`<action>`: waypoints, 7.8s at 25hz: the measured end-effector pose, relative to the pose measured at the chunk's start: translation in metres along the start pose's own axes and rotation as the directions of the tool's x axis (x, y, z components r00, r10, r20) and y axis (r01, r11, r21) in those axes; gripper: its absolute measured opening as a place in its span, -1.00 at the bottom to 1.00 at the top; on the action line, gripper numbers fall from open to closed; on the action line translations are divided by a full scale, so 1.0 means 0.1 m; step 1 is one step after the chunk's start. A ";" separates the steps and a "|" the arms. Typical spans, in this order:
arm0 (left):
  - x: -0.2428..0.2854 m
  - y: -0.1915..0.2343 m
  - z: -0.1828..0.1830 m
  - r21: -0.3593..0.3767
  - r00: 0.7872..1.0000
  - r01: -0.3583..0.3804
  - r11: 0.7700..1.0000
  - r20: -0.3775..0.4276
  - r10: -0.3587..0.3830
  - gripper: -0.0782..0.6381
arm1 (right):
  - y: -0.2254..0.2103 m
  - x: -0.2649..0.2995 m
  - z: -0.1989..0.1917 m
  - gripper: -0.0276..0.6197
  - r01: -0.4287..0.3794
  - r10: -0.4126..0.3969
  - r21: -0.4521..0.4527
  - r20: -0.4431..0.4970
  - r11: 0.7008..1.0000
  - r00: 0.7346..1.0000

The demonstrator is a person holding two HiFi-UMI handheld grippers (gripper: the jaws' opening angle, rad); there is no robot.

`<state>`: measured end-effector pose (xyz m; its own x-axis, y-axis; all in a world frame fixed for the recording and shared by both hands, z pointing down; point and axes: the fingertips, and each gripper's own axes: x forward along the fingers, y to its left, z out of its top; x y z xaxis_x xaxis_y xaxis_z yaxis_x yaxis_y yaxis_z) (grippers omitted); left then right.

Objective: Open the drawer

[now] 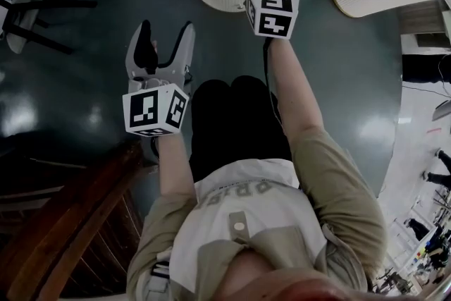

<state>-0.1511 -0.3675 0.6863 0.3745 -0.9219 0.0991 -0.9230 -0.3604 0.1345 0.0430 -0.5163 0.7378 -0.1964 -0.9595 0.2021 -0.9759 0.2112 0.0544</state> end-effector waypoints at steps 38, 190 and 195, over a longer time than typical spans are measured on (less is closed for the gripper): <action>-0.36 -0.56 1.25 -0.060 0.999 -0.039 0.997 0.011 0.040 0.24 | 0.20 -1.21 -0.33 -0.59 -0.072 0.075 0.031 -0.131 0.997 0.988; -0.72 -1.26 4.68 0.143 0.986 -0.088 0.986 0.151 0.067 -0.77 | -1.00 -3.18 4.78 -0.90 -0.046 0.035 0.050 0.200 0.998 0.979; -0.73 -1.29 4.68 0.153 0.987 -0.082 0.985 0.150 0.059 -0.77 | -1.00 -3.21 4.79 -0.90 -0.057 0.044 0.055 0.213 0.997 0.976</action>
<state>-0.1008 -0.3205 0.2000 0.3022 -0.9523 -0.0418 -0.9532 -0.3013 -0.0261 0.1586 -0.3186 0.1994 -0.2553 -0.9668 -0.0083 -0.9668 0.2553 -0.0109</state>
